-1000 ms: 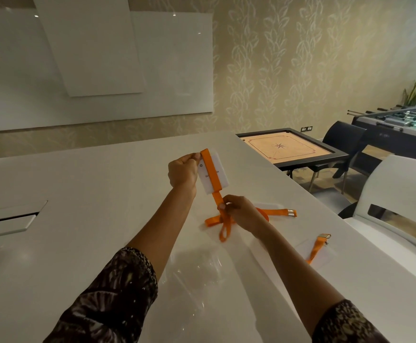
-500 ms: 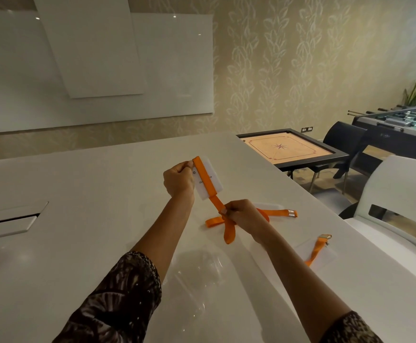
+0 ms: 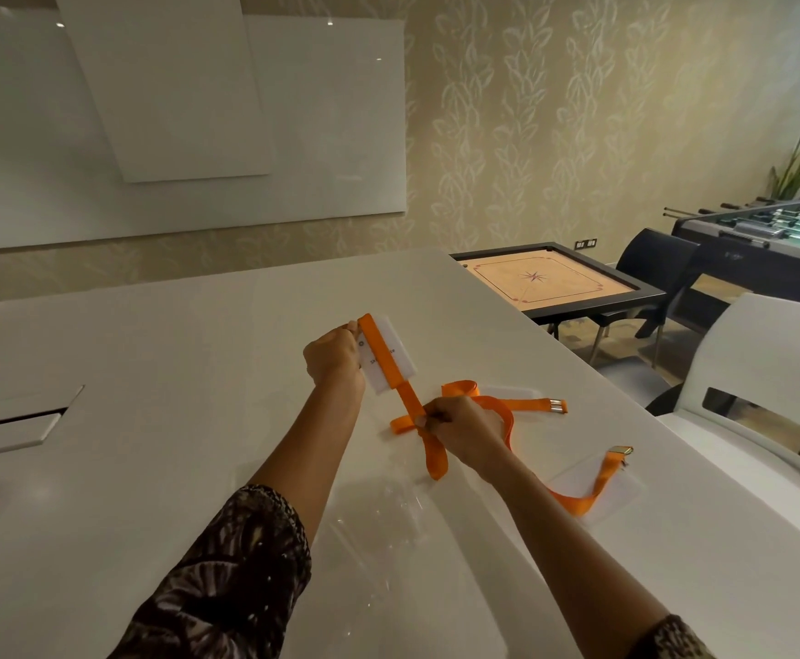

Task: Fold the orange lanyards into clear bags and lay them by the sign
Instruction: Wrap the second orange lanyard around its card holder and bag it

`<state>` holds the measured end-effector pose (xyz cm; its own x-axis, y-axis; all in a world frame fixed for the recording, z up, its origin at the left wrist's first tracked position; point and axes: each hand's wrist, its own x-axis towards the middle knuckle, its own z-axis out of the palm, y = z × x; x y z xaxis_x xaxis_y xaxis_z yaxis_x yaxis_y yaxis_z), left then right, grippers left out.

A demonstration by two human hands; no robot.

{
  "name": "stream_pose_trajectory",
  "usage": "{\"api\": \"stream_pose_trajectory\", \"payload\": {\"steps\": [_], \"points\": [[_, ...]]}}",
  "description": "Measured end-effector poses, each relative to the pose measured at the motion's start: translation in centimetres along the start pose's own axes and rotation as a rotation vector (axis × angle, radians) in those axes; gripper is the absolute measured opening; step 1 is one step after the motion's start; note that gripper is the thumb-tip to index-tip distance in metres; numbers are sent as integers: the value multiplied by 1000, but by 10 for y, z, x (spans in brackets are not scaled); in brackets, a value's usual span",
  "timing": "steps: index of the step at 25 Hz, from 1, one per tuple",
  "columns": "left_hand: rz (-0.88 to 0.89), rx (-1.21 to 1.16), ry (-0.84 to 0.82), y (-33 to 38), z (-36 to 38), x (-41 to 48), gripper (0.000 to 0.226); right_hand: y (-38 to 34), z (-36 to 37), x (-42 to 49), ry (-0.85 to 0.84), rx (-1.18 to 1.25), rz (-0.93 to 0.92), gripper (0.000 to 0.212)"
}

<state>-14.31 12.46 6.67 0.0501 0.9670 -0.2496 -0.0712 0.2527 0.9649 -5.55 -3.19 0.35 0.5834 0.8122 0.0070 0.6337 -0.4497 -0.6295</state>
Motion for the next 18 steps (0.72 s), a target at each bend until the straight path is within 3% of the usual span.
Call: {"api": "stream_pose_trajectory", "payload": {"steps": [2,6,9,12,16,18], "points": [[96,50,33,-1,-1,-1,23,-6,-1,-3,3,59,-9,26],[340,159,45,-6,-5,-15,13,-29,-23,0,-31,411,-53,24],[451,249,2,-12,-3,-27,16,-43,-40,5,-123,599,-133,33],[530,315,-75,-13,-1,-33,20,-45,-46,10,-117,488,-183,41],[504,287,-132,-8,-3,-37,22,-45,-40,18,85,83,-333,39],[488,283,-152,-8,-4,-38,22,-43,-35,19,181,45,-351,40]]}}
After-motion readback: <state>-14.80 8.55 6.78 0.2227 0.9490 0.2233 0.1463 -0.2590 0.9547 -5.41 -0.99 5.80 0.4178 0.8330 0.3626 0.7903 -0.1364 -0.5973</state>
